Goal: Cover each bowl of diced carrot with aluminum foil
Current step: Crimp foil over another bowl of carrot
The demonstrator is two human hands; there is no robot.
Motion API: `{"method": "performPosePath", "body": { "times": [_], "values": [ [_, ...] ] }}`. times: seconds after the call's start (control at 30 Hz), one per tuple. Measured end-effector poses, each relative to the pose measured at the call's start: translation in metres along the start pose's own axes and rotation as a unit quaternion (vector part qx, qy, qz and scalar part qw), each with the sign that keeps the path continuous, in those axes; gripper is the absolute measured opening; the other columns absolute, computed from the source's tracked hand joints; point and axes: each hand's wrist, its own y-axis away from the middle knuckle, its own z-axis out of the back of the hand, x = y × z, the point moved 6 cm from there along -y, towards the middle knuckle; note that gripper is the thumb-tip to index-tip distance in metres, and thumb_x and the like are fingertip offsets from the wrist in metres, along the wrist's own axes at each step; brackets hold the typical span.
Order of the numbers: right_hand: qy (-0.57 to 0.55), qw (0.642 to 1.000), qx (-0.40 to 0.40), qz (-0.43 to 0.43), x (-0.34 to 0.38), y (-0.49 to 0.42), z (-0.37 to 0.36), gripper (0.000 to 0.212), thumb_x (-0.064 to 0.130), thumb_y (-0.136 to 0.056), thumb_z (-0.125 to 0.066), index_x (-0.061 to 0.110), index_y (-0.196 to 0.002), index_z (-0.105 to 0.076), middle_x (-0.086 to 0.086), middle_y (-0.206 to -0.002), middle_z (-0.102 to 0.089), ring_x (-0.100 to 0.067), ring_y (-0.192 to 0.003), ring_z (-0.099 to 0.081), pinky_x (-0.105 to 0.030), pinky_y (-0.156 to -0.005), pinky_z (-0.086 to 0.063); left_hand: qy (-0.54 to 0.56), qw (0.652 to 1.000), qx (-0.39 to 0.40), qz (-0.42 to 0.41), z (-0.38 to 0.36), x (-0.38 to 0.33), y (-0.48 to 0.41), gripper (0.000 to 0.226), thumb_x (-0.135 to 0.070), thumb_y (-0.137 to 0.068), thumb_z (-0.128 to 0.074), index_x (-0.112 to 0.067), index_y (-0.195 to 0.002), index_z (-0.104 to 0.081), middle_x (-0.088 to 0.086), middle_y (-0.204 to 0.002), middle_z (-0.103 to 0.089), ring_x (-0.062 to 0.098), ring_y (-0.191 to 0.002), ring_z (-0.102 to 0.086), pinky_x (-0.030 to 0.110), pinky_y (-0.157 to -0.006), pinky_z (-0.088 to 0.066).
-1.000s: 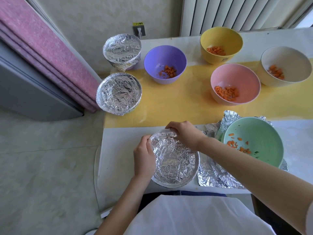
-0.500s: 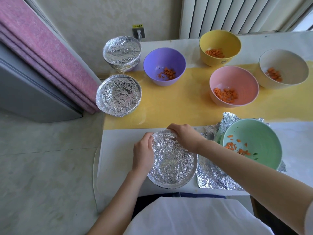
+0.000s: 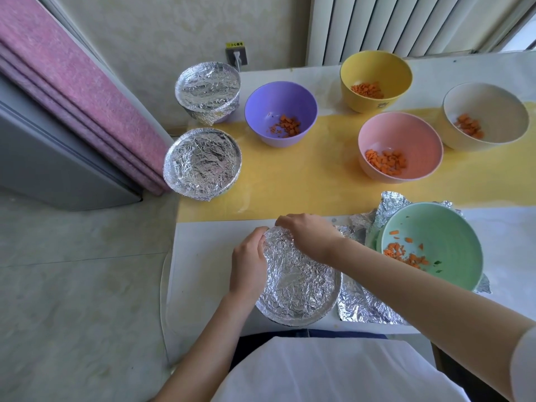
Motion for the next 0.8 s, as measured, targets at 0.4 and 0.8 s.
{"method": "performPosePath", "body": {
  "times": [0.4, 0.8],
  "values": [
    [-0.124, 0.989, -0.048, -0.064, -0.029, 0.009, -0.002, 0.039, -0.007, -0.092, -0.039, 0.011, -0.122, -0.058, -0.012, -0.104, -0.069, -0.026, -0.084, -0.065, -0.031, -0.074, -0.051, -0.012, 0.998, -0.030, 0.046, 0.002, 0.009, 0.015, 0.029, -0.007, -0.098, -0.036, -0.009, -0.121, -0.055, 0.011, -0.106, -0.064, 0.029, -0.093, -0.056, 0.032, -0.077, -0.039],
    [-0.210, 0.976, -0.010, -0.051, -0.019, 0.005, 0.002, 0.030, 0.015, -0.101, -0.037, 0.010, -0.118, -0.061, 0.019, -0.066, -0.052, -0.007, -0.050, -0.045, -0.014, -0.050, -0.036, -0.022, 1.000, 0.000, 0.002, 0.005, 0.001, 0.002, 0.028, 0.000, -0.095, -0.042, -0.006, -0.114, -0.062, 0.010, -0.100, -0.069, 0.023, -0.089, -0.062, 0.015, -0.067, -0.034]
  ]
}}
